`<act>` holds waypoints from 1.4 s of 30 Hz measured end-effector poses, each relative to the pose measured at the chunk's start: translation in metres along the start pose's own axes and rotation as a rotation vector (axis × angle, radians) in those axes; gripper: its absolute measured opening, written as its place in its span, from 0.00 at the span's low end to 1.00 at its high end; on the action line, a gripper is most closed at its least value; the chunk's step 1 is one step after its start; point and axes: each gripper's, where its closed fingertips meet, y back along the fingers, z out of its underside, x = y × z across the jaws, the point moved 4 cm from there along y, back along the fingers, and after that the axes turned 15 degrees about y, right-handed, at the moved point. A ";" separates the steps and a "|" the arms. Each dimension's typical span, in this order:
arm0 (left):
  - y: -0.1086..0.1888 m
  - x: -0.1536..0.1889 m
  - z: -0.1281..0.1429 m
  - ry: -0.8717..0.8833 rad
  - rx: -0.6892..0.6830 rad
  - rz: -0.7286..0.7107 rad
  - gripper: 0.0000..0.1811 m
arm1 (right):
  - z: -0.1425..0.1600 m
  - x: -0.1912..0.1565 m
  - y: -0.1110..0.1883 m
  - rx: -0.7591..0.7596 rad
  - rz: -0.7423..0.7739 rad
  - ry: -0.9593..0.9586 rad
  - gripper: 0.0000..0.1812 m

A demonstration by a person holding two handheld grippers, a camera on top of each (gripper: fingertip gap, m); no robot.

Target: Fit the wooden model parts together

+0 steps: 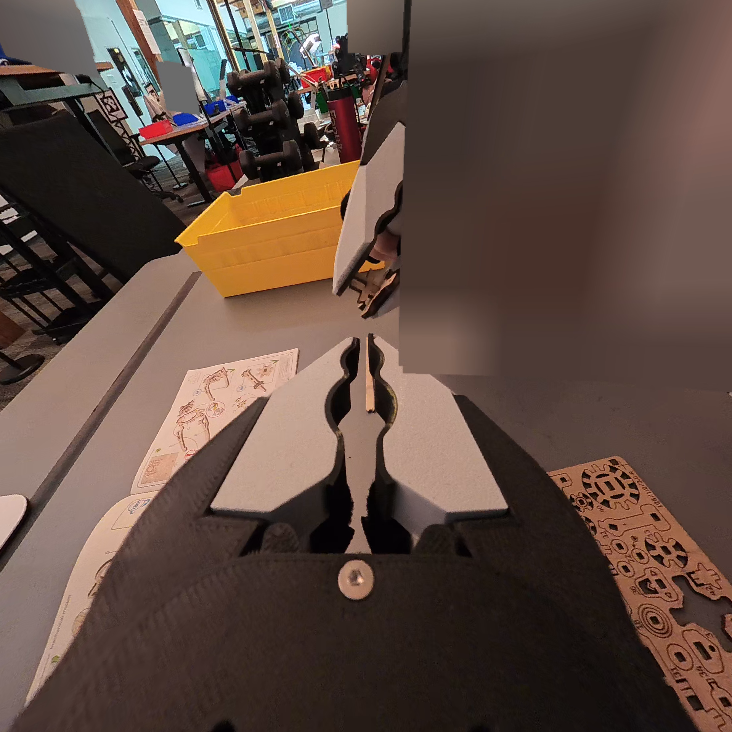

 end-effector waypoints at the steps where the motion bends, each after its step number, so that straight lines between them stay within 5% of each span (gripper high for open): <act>1: 0.000 0.000 0.000 0.000 0.001 -0.001 0.01 | 0.000 -0.001 -0.001 0.002 -0.013 -0.011 0.08; 9: -0.002 0.000 0.002 0.019 -0.013 0.006 0.07 | 0.004 -0.004 -0.005 0.013 -0.006 0.008 0.09; 22: 0.000 0.015 0.002 0.020 -0.022 0.128 0.03 | -0.003 -0.012 0.000 0.097 -0.052 0.077 0.08; 42: 0.006 0.014 -0.007 -0.082 0.011 0.048 0.01 | 0.001 -0.012 0.000 0.119 -0.116 -0.078 0.10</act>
